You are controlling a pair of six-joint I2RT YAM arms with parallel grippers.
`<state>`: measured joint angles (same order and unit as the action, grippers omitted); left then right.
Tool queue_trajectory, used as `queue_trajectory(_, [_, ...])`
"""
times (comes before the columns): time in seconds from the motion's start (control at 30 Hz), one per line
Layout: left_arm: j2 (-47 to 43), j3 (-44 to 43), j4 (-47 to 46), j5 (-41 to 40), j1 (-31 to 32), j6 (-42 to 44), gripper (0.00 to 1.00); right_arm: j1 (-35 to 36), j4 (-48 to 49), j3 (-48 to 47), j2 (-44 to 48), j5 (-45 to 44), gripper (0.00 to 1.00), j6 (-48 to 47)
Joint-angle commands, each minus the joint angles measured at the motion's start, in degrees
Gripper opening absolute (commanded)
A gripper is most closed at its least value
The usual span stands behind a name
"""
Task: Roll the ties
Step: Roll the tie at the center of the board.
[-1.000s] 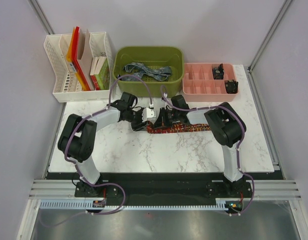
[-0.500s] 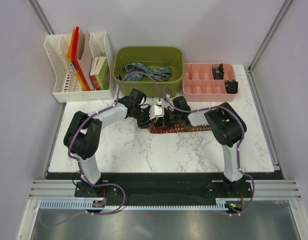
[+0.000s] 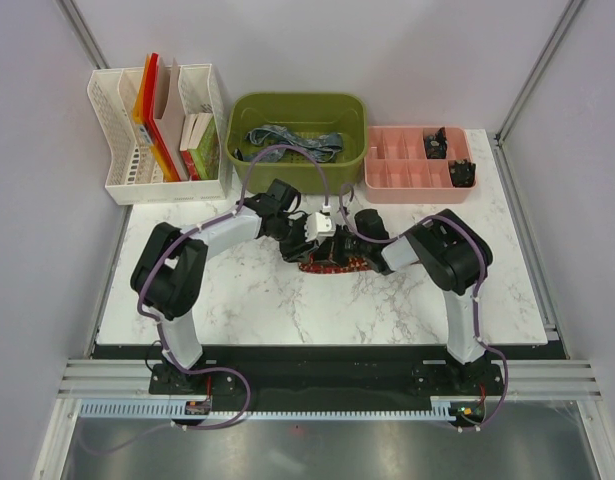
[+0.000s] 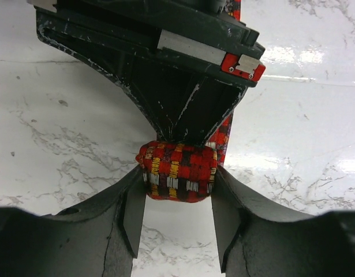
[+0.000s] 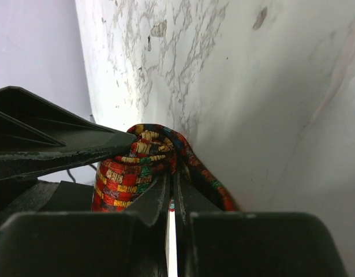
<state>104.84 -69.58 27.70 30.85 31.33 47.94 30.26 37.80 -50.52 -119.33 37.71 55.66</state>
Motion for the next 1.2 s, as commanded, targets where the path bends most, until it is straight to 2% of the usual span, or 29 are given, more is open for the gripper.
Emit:
queue_trajectory(0.0, [-0.33,0.15,0.68,8.17,1.54,-5.83,0.54,2.08,12.97,1.21,-3.45,0.95,0.04,5.42])
queue_trajectory(0.1, [-0.42,0.67,0.95,8.08,1.63,-6.37,0.54,2.78,15.37,0.43,-4.33,3.06,0.04,5.95])
queue_trajectory(0.2, [-0.60,2.08,0.86,4.76,2.76,-5.58,0.54,2.96,16.60,-0.27,-5.47,4.38,0.04,5.95])
queue_trajectory(0.33, [-0.33,2.17,0.34,1.68,3.30,-10.40,0.50,2.26,14.33,-0.89,-5.57,6.75,0.03,4.03])
queue_trajectory(0.47, [-1.47,5.67,-3.53,-1.83,5.22,-17.61,0.45,1.38,4.51,-2.39,-3.64,9.39,0.04,-2.46])
queue_trajectory(0.57, [-1.66,6.56,-4.68,-3.52,6.29,-18.76,0.43,0.68,-5.67,-3.35,-1.44,8.87,0.05,-8.53])
queue_trajectory(0.77, [-0.69,7.00,-3.62,-5.80,7.95,-22.00,0.41,-0.46,-11.07,-3.00,1.38,8.16,0.14,-13.12])
queue_trajectory(1.03, [-2.61,10.16,-5.55,-9.32,9.10,-26.93,0.37,-1.52,-8.27,-0.63,4.63,8.34,0.23,-12.50])
queue_trajectory(1.17, [-5.78,12.89,-7.92,-9.93,9.19,-27.90,0.36,-2.14,-5.72,1.12,5.77,7.02,0.24,-11.98])
